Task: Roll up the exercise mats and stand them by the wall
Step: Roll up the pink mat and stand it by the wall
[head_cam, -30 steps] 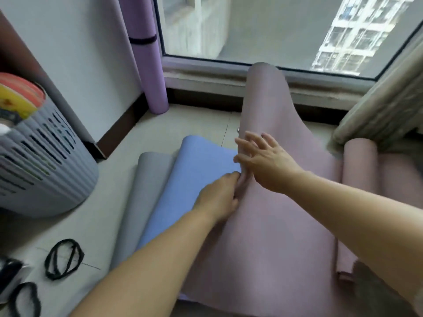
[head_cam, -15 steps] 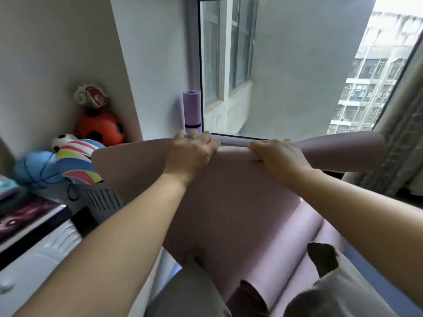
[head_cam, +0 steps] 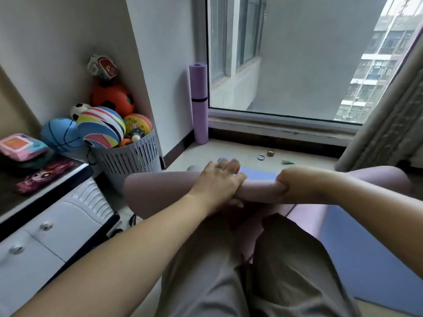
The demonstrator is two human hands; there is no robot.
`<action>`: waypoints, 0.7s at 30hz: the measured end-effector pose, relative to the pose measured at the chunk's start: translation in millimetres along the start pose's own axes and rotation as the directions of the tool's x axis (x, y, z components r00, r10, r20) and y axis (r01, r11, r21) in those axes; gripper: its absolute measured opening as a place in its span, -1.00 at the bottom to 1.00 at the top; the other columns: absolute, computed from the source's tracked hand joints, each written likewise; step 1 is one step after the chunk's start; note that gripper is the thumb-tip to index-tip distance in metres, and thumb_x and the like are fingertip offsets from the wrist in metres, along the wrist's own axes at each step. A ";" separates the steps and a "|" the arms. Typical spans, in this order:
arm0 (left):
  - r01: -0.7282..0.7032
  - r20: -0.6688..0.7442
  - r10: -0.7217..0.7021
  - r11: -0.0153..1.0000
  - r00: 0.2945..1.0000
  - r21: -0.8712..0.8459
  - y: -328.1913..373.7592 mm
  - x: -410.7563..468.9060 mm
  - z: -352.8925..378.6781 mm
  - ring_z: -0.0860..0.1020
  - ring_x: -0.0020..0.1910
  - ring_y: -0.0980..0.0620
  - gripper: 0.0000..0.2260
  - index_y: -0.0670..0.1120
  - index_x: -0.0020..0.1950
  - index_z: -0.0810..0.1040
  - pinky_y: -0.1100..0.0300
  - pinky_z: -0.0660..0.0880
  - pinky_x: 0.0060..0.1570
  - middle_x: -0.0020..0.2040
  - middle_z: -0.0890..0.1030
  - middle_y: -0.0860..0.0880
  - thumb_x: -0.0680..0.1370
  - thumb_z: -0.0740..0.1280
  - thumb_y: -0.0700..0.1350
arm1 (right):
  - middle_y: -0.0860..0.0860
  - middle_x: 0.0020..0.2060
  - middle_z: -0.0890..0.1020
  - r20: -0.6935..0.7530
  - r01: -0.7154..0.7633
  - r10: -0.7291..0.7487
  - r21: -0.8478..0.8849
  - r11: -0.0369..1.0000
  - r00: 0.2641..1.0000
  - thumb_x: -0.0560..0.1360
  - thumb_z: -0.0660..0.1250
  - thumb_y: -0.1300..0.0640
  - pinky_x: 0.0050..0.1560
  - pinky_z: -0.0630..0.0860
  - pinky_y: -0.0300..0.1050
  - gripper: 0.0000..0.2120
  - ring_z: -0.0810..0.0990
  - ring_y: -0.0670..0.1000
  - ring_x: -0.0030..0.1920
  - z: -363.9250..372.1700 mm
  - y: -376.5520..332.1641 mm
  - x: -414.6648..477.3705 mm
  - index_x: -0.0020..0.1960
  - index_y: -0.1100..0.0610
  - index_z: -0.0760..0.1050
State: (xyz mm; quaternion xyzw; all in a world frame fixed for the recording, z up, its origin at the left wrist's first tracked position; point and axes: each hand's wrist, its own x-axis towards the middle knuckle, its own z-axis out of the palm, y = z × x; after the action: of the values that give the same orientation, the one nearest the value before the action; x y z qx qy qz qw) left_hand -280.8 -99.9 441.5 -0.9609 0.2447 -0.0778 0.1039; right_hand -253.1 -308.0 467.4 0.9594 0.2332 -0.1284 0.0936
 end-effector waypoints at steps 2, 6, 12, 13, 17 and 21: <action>-0.043 0.017 0.043 0.999 0.999 -0.018 11.8 -6.6 7.1 0.32 0.29 -0.08 -0.44 0.00 0.39 0.33 0.05 0.27 0.18 0.32 0.31 -0.06 0.49 0.25 0.27 | -0.08 -0.35 0.43 0.126 -0.036 0.031 0.037 0.999 0.992 0.46 0.28 0.04 -0.21 0.40 -0.13 -0.77 0.44 0.01 -0.23 11.5 2.7 -9.7 -0.32 0.04 0.30; -0.089 0.094 0.106 0.981 0.990 -0.172 27.7 -13.1 15.1 0.40 0.24 -0.09 -0.44 -0.05 0.34 0.37 0.05 0.34 0.13 0.26 0.40 -0.07 0.50 0.22 0.30 | -0.10 -0.31 0.48 0.312 -0.060 0.011 0.147 0.987 0.950 0.48 0.35 -0.08 0.04 0.46 -0.07 -0.73 0.51 0.03 -0.12 32.8 7.9 -18.9 -0.25 0.01 0.35; -0.155 0.145 0.175 0.977 0.974 -0.145 44.3 -24.8 18.7 0.50 0.11 -0.08 -0.59 -0.09 0.16 0.37 0.11 0.25 -0.20 0.17 0.50 -0.05 0.55 0.24 0.23 | -0.19 -0.27 0.50 0.163 -0.063 0.035 0.174 0.983 0.986 0.31 0.41 -0.29 -0.03 0.44 -0.07 -0.64 0.49 -0.05 -0.13 57.4 5.2 -37.7 -0.13 -0.06 0.40; -0.159 0.130 0.178 0.977 0.975 -0.141 43.9 -27.6 19.3 0.51 0.09 -0.08 -0.62 -0.09 0.13 0.37 0.11 0.24 -0.20 0.16 0.51 -0.05 0.56 0.23 0.21 | -0.20 -0.21 0.47 0.037 -0.058 0.052 0.186 0.981 0.998 0.28 0.44 -0.29 -0.09 0.39 -0.10 -0.59 0.47 -0.05 -0.11 62.0 1.7 -44.3 -0.04 -0.09 0.40; -0.130 0.108 0.142 0.985 0.984 -0.114 39.9 -36.5 24.7 0.49 0.09 -0.10 -0.63 -0.09 0.11 0.36 0.09 0.27 -0.17 0.12 0.52 -0.07 0.58 0.18 0.21 | -0.06 0.01 0.38 -0.384 0.071 0.007 0.189 0.979 0.923 0.34 0.46 -0.20 -0.06 0.39 -0.07 -0.47 0.46 0.03 0.00 83.6 -14.6 -64.7 0.13 0.05 0.35; -0.097 0.114 0.107 0.991 0.988 -0.090 49.5 -36.2 26.5 0.44 0.14 -0.09 -0.58 -0.12 0.16 0.35 0.09 0.33 -0.13 0.16 0.44 -0.08 0.57 0.18 0.22 | 0.05 -0.16 0.54 -0.577 -0.048 -0.026 -0.113 0.992 0.816 0.12 0.57 -0.22 -0.11 0.49 0.04 -0.41 0.52 0.15 -0.12 109.2 -14.5 -63.7 -0.06 0.12 0.48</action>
State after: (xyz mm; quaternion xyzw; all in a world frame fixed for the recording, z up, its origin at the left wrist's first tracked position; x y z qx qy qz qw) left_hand -329.4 -120.4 400.6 -0.9534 0.2902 -0.0049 0.0818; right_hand -336.8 -348.5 380.5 0.9468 0.2525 0.1836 0.0780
